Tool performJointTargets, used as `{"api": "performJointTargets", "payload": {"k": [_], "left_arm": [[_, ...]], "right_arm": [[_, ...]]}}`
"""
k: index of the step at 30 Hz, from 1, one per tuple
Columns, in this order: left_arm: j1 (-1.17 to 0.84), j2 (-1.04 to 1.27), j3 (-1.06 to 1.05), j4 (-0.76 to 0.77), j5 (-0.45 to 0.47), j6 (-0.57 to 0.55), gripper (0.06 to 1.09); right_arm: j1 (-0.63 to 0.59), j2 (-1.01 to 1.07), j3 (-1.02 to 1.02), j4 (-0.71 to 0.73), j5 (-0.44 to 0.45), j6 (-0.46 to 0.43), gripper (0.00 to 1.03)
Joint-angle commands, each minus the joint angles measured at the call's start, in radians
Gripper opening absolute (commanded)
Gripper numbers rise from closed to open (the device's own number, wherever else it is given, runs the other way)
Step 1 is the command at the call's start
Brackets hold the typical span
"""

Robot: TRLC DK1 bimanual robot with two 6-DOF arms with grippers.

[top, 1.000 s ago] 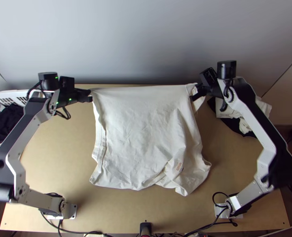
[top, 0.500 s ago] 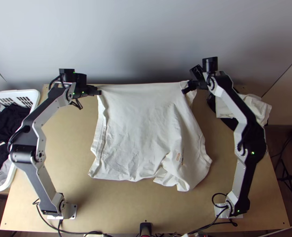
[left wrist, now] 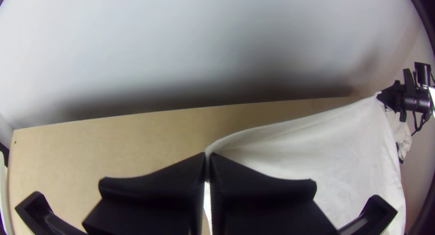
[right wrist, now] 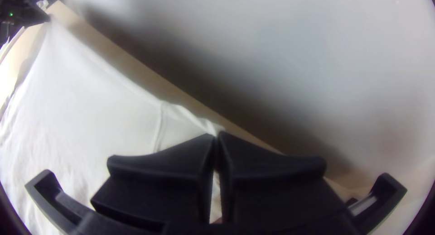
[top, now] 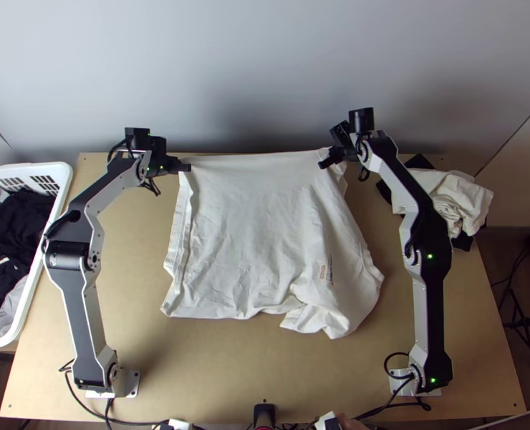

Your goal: Fold the t-shirt

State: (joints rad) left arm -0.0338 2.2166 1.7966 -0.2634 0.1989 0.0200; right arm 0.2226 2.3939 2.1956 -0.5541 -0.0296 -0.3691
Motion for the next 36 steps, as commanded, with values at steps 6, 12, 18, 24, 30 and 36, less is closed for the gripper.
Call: {"api": "performJointTargets", "payload": {"k": [6, 12, 18, 24, 30, 36], "left_arm": [[0.002, 0.02, 0.081, -0.111, -0.004, -0.038, 0.48], [0.035, -0.112, 0.04, -0.232, 0.082, -0.042, 0.91], [0.063, -0.397, -0.095, -0.427, 0.211, 0.035, 0.97], [0.109, -0.695, -0.348, -0.717, 0.255, 0.241, 0.97], [0.121, -0.926, -0.591, -0.853, 0.257, 0.383, 0.97], [0.084, -1.031, -0.726, -0.916, 0.255, 0.457, 0.97]], "right_arm": [[0.015, 0.014, 0.047, -0.003, 0.02, 0.122, 0.62], [0.023, -0.091, 0.0, -0.04, 0.008, 0.199, 0.99], [0.02, -0.299, -0.119, -0.061, -0.035, 0.203, 0.99], [0.021, -0.598, -0.39, -0.133, -0.079, 0.206, 0.99], [0.04, -0.842, -0.626, -0.17, -0.093, 0.2, 0.99], [0.05, -1.024, -0.809, -0.211, -0.099, 0.2, 0.99]]}}
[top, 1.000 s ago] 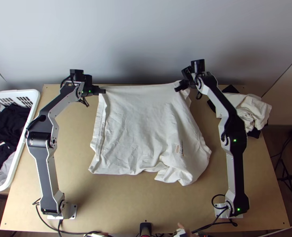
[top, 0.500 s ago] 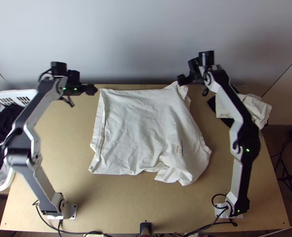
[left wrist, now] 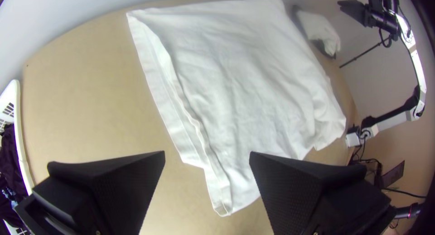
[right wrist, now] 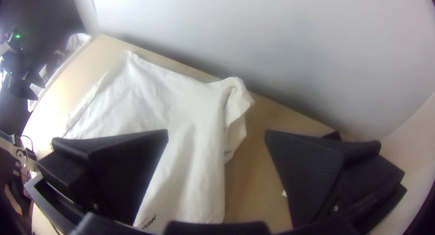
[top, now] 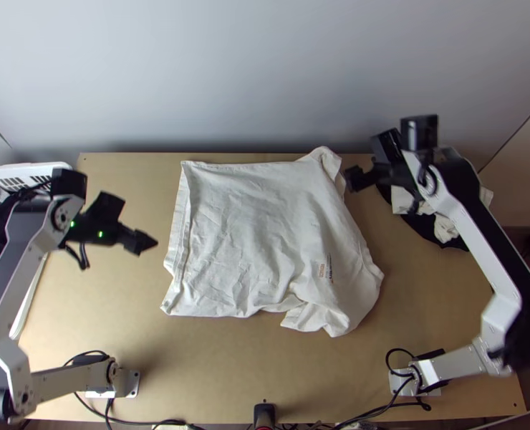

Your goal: Fold the t-shirt

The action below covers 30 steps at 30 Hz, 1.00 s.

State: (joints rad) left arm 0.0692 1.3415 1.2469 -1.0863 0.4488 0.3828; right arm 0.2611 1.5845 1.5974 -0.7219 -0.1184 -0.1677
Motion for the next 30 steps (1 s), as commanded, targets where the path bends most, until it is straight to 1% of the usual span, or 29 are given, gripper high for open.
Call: {"api": "performJointTargets", "payload": {"k": [1, 5, 11, 18, 20, 22, 24, 27, 30], "left_arm": [[-0.022, -0.165, -0.198, -0.093, 0.007, 0.105, 0.97], [-0.057, -0.182, -0.279, -0.087, 0.005, 0.13, 0.96], [-0.101, -0.179, -0.419, -0.001, -0.01, 0.13, 0.96], [-0.124, -0.151, -0.517, 0.1, -0.038, 0.111, 0.94], [-0.129, -0.137, -0.527, 0.129, -0.038, 0.1, 0.88], [-0.137, -0.122, -0.532, 0.146, -0.038, 0.091, 0.88], [-0.152, -0.108, -0.534, 0.161, -0.038, 0.077, 0.8], [-0.181, -0.093, -0.537, 0.17, -0.038, 0.059, 0.8], [-0.206, -0.074, -0.543, 0.18, -0.038, 0.05, 0.67]], "right_arm": [[0.012, -0.239, -0.235, -0.053, -0.012, -0.001, 0.99], [0.033, -0.339, -0.33, -0.093, -0.018, -0.007, 0.99], [0.059, -0.454, -0.433, -0.14, -0.018, -0.01, 0.99], [0.069, -0.518, -0.465, -0.175, -0.018, -0.007, 0.99], [0.075, -0.521, -0.462, -0.179, -0.018, -0.007, 0.99], [0.076, -0.521, -0.461, -0.179, -0.018, -0.006, 0.99], [0.076, -0.521, -0.461, -0.18, -0.02, -0.004, 0.99], [0.076, -0.521, -0.461, -0.18, -0.02, -0.004, 0.99], [0.076, -0.521, -0.461, -0.182, -0.02, -0.004, 0.99]]}}
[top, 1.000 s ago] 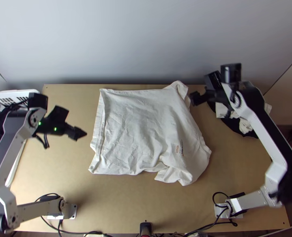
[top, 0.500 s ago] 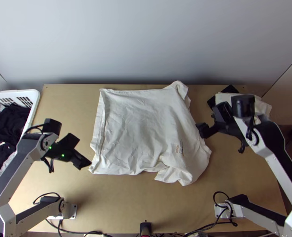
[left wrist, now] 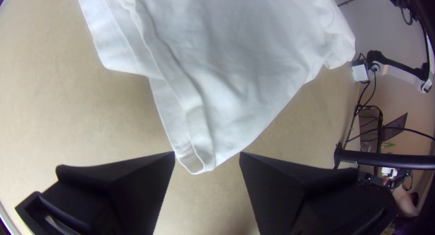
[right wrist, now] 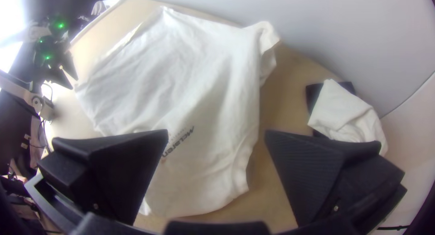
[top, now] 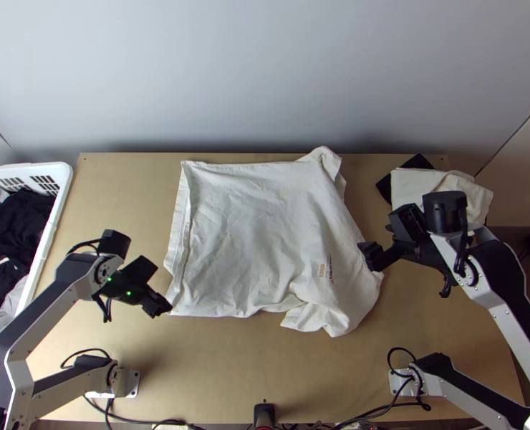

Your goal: Fold the t-shirt

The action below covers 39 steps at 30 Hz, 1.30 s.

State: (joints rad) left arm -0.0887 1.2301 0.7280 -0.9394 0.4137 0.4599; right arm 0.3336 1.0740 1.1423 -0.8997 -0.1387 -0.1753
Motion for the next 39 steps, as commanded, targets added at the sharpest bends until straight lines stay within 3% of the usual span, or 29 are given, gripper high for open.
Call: {"api": "performJointTargets", "payload": {"k": [1, 6, 11, 16, 24, 31, 39], "left_arm": [[-0.052, 0.042, -0.027, 0.034, -0.003, -0.029, 0.64], [-0.062, 0.048, -0.041, 0.048, -0.003, -0.033, 0.28], [-0.048, 0.006, -0.045, 0.05, -0.001, -0.035, 0.09], [-0.02, -0.03, 0.027, -0.015, 0.007, -0.066, 0.09], [0.058, -0.087, 0.312, -0.125, 0.069, -0.129, 0.09], [0.063, -0.098, 0.453, -0.177, 0.077, -0.173, 0.09], [0.087, -0.136, 0.47, -0.211, 0.08, -0.175, 0.09]], "right_arm": [[0.004, -0.009, -0.006, -0.004, 0.002, 0.003, 0.99], [0.019, 0.0, -0.004, -0.004, 0.001, 0.005, 0.99], [0.081, 0.024, -0.018, -0.033, -0.016, -0.001, 0.99], [0.177, 0.033, -0.059, -0.116, -0.025, -0.023, 0.99], [0.358, 0.033, -0.153, -0.277, -0.027, -0.053, 0.99], [0.412, 0.086, -0.237, -0.308, -0.035, -0.069, 0.99], [0.395, 0.162, -0.314, -0.214, -0.033, -0.093, 0.72]]}}
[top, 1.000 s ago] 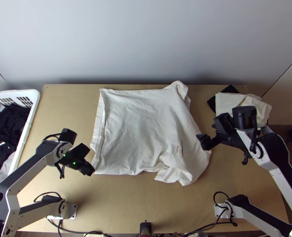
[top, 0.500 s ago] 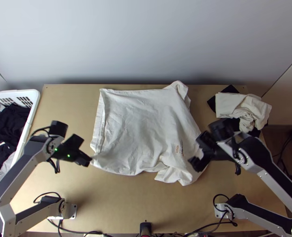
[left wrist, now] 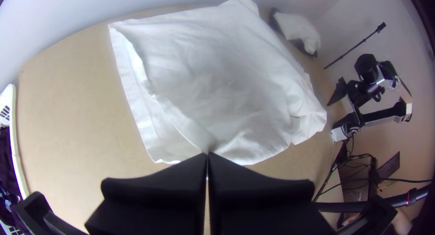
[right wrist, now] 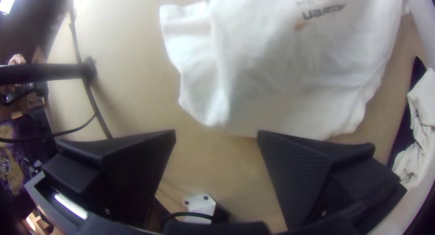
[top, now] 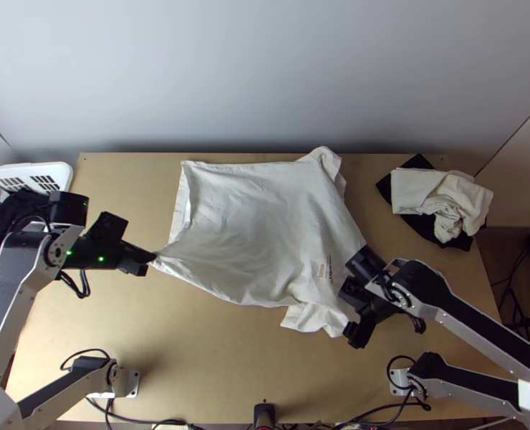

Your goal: Fold the t-shirt

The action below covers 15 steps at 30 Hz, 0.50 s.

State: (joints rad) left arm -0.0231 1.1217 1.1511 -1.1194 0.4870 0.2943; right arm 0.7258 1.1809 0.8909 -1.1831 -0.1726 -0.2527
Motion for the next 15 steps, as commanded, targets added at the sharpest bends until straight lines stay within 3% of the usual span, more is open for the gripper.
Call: {"api": "performJointTargets", "payload": {"k": [1, 7, 15], "left_arm": [[0.026, -0.03, 0.05, -0.036, 0.015, -0.009, 0.09], [0.049, -0.037, 0.053, -0.056, 0.022, 0.003, 0.09], [0.095, -0.039, 0.052, -0.068, 0.051, 0.04, 0.09]], "right_arm": [[-0.008, 0.071, -0.07, 0.096, 0.001, -0.02, 0.65], [-0.034, 0.129, -0.033, 0.194, 0.01, -0.028, 0.03], [-0.198, 0.155, 0.214, 0.181, 0.024, -0.109, 0.03]]}}
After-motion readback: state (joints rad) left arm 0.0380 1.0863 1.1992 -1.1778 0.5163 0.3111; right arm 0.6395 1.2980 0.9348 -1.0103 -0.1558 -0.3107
